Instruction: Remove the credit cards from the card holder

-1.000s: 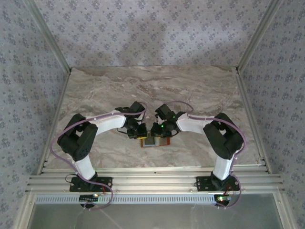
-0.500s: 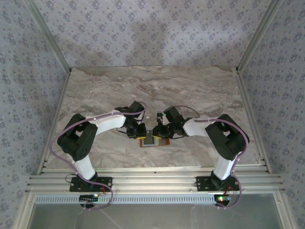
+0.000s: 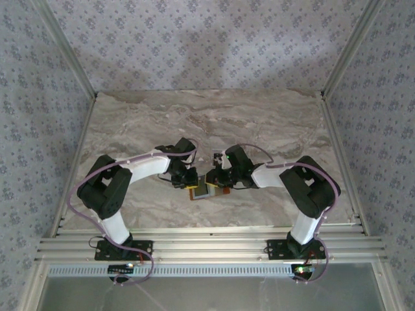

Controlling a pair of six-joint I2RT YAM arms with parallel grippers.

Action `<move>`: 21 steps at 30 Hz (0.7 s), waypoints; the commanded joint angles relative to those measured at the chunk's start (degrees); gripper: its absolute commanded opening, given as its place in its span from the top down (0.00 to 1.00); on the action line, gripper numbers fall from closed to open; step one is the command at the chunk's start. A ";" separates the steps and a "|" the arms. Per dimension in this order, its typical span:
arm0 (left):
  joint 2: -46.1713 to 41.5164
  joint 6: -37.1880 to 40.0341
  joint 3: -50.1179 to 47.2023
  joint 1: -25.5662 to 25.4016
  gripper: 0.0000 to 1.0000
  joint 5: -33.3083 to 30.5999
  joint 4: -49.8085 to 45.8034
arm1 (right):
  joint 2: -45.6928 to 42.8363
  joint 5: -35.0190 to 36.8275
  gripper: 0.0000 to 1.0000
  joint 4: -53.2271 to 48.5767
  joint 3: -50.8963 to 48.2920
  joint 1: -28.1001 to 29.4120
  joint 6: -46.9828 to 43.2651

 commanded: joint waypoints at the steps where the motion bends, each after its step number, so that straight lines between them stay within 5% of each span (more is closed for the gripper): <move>1: 0.32 -0.28 -2.03 -0.67 0.82 -0.47 0.04 | -0.14 -5.18 0.84 4.83 0.13 0.87 -0.76; 21: 0.28 0.85 -1.50 -0.23 0.82 -1.85 -1.93 | -4.41 0.54 0.99 -3.92 -1.63 -1.15 -4.82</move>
